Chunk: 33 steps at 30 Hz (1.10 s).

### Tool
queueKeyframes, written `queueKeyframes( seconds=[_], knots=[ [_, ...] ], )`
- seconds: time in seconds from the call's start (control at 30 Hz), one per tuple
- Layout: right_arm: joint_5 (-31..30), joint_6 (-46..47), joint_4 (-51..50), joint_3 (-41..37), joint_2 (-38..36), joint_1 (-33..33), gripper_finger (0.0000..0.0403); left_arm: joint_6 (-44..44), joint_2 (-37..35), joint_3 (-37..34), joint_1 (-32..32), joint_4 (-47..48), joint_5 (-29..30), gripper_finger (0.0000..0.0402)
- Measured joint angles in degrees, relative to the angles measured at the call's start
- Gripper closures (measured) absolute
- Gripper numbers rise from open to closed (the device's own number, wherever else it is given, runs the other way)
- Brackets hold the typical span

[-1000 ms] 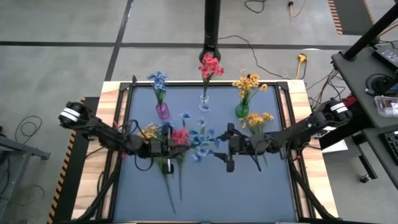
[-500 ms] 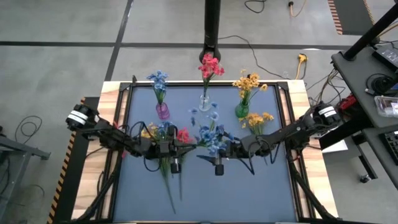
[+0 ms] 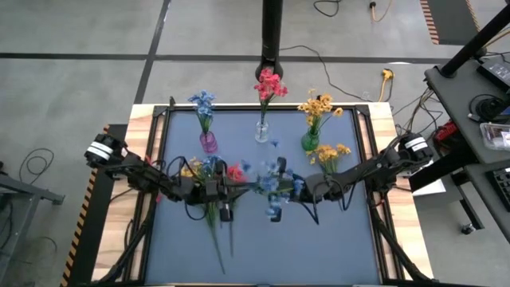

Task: Sort flowers into vase by color
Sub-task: Put the right blue flower into the purple vase

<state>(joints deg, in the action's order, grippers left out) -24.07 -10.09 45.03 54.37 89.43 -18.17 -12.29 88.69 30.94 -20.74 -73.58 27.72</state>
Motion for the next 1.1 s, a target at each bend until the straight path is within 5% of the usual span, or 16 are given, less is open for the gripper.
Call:
queueKeyframes(
  seconds=[0.2,0.53,1.1],
  knots=[
    [0.1,0.3,-8.1,1.5,-2.0,0.0,0.0377,7.4,-2.8,0.0,-0.1,8.8,0.8,0.0294],
    [-2.4,10.7,-43.4,7.6,-6.4,0.1,0.0375,8.8,-6.2,2.7,0.2,14.7,-0.1,0.0161],
    [-3.0,10.6,-44.4,7.8,-5.7,0.1,0.0374,4.2,2.4,17.1,1.7,26.3,1.8,0.016]
  ],
)
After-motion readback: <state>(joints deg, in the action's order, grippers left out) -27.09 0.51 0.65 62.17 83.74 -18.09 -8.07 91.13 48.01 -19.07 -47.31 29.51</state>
